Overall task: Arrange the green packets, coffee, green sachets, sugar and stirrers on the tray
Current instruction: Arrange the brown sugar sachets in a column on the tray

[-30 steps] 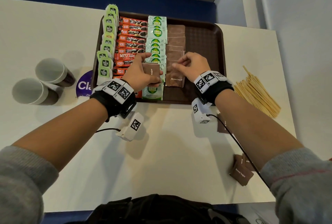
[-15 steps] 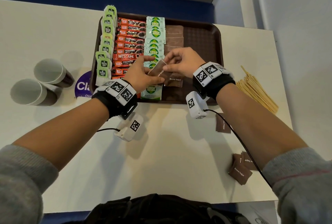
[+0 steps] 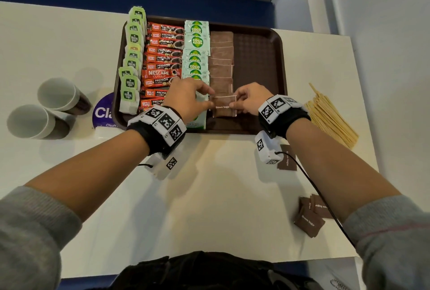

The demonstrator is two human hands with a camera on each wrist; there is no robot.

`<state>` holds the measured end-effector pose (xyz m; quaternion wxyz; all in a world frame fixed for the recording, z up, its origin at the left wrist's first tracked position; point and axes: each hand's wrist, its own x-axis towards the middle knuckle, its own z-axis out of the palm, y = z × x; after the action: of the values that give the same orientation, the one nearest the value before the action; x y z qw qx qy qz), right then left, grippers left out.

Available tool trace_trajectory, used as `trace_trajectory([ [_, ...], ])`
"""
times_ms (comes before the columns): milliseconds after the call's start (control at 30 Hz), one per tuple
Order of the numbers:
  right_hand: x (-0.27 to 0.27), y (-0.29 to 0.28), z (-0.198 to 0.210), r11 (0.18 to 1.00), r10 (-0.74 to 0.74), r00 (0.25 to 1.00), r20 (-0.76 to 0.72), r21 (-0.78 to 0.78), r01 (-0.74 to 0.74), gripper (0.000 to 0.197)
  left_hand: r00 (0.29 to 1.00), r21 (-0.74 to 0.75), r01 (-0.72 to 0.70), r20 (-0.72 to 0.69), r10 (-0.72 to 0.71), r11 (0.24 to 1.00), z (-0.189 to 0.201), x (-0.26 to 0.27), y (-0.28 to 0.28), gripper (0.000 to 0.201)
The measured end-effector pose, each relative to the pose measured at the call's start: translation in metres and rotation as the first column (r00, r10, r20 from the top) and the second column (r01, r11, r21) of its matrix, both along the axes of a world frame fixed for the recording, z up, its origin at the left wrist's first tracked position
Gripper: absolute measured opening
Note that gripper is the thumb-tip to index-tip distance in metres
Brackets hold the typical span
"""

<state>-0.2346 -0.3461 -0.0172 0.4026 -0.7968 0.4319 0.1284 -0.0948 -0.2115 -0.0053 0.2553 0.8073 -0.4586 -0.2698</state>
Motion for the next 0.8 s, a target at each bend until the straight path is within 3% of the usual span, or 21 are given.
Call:
trace_trajectory([
  [67,0.000,0.004,-0.005,0.999,-0.045,0.999,0.018,0.004,0.044,0.011,0.983,0.086,0.100,0.145,-0.112,0.991,0.003,-0.005,0.000,0.021],
  [200,0.003,0.008,-0.011,0.991,-0.137,0.989,0.059,0.013,0.136,0.021,0.884,0.220,0.273,0.327,-0.334,0.937,0.003,-0.016,0.002,0.030],
  [400,0.002,0.011,-0.012,0.976,-0.212,0.973,0.089,-0.033,0.216,0.022,0.783,0.351,0.380,0.372,-0.499,0.856,0.000,-0.025,0.007,0.037],
  [800,0.004,0.012,-0.014,0.951,-0.305,0.944,0.122,-0.007,0.308,0.021,0.748,0.447,0.385,0.361,-0.557,0.807,0.001,-0.026,0.007,0.050],
])
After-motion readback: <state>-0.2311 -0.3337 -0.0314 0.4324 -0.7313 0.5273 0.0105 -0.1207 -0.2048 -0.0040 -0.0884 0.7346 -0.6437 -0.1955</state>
